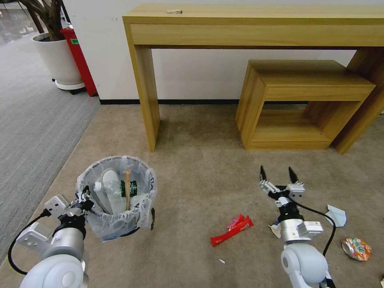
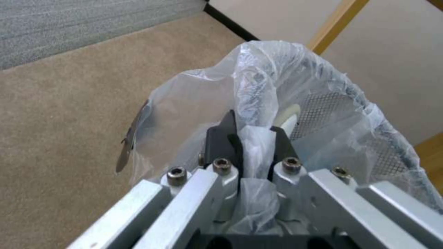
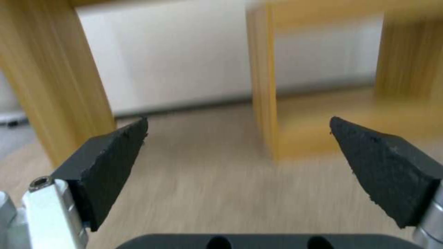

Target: Pick up the trash bin and place the garbage on the floor into it.

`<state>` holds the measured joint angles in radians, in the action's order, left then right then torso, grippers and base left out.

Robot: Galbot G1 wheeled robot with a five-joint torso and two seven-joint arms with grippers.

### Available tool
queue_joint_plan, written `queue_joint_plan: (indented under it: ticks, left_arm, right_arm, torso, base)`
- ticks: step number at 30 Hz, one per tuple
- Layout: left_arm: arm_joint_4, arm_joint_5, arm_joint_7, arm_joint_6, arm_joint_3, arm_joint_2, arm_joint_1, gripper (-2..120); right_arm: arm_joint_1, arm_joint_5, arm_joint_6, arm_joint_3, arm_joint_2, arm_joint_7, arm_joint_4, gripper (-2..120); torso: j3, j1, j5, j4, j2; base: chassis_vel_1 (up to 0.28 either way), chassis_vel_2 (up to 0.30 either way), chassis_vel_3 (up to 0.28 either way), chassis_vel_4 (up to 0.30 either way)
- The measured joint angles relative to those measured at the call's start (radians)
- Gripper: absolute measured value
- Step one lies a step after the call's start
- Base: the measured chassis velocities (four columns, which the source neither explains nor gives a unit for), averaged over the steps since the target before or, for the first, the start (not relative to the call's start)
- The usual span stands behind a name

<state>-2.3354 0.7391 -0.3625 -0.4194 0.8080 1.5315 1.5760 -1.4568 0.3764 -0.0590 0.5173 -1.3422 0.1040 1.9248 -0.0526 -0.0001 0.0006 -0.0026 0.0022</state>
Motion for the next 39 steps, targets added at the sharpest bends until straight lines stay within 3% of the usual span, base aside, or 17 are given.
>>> queue_joint_plan:
  ticks: [1, 2, 5, 6, 7, 9, 13, 20, 30, 39]
  left_arm:
    - [-0.002, -0.001, 0.000, 0.000, -0.001, -0.001, 0.002, 3]
    - [-0.002, -0.001, 0.000, 0.000, -0.001, -0.001, 0.002, 3]
    - [-0.007, -0.003, 0.000, 0.000, -0.002, -0.002, 0.003, 3]
    - [-0.007, -0.003, 0.000, 0.000, -0.002, -0.002, 0.003, 3]
    - [-0.007, -0.005, 0.000, -0.002, -0.003, -0.002, 0.005, 3]
    - [-0.007, -0.006, 0.000, -0.003, -0.003, -0.002, 0.008, 3]
    - [-0.007, -0.006, 0.000, -0.004, -0.001, -0.001, 0.009, 3]
    - [-0.018, -0.009, -0.001, -0.001, -0.007, 0.005, 0.012, 3]
    - [-0.020, -0.030, -0.001, 0.004, -0.019, 0.014, 0.025, 3]
    - [-0.023, -0.028, -0.001, 0.007, -0.011, 0.016, 0.031, 3]
  right_arm:
    - [0.007, 0.040, 0.069, -0.026, 0.008, 0.044, -0.014, 100]
    - [0.007, 0.040, 0.069, -0.026, 0.008, 0.044, -0.014, 100]
    - [0.037, 0.155, 0.265, -0.080, 0.016, 0.199, -0.041, 100]
    - [0.037, 0.155, 0.265, -0.080, 0.016, 0.199, -0.041, 100]
    - [0.062, 0.226, 0.376, -0.095, 0.013, 0.296, -0.052, 100]
    - [0.101, 0.321, 0.473, -0.102, 0.004, 0.381, -0.074, 100]
    - [0.148, 0.458, 0.575, -0.106, -0.002, 0.452, -0.116, 100]
    - [0.223, 0.602, 0.647, -0.110, -0.018, 0.520, -0.242, 100]
    - [0.331, 0.536, 0.645, -0.138, -0.075, 0.496, -0.458, 100]
    - [0.362, 0.462, 0.631, -0.152, -0.096, 0.468, -0.525, 76]
  torso:
    - [0.000, 0.000, 0.0000, 0.0001, 0.000]
    - [0.000, 0.000, 0.0000, 0.0001, 0.000]
    - [0.000, 0.000, 0.0003, 0.0002, 0.000]
    - [0.000, 0.000, 0.0003, 0.0002, 0.000]
    - [0.000, 0.000, 0.0001, 0.0001, 0.000]
    - [0.000, 0.000, 0.0003, 0.0002, 0.000]
    - [0.000, 0.000, 0.0001, 0.0002, 0.000]
    - [0.000, 0.000, 0.0001, 0.0001, 0.000]
    - [0.000, 0.000, 0.0002, 0.0002, 0.000]
    - [0.000, 0.000, 0.0001, 0.0001, 0.000]
  base:
    - [0.000, 0.000, 0.000, 0.000]
    - [0.000, 0.000, 0.000, 0.000]
    - [0.000, 0.000, 0.000, 0.000]
    - [0.000, 0.000, 0.000, 0.000]
    - [0.000, 0.000, 0.000, 0.000]
    - [0.000, 0.000, 0.000, 0.000]
    - [0.000, 0.000, 0.000, 0.000]
    - [0.000, 0.000, 0.000, 0.000]
    - [0.000, 0.000, 0.000, 0.000]
    - [0.000, 0.000, 0.000, 0.000]
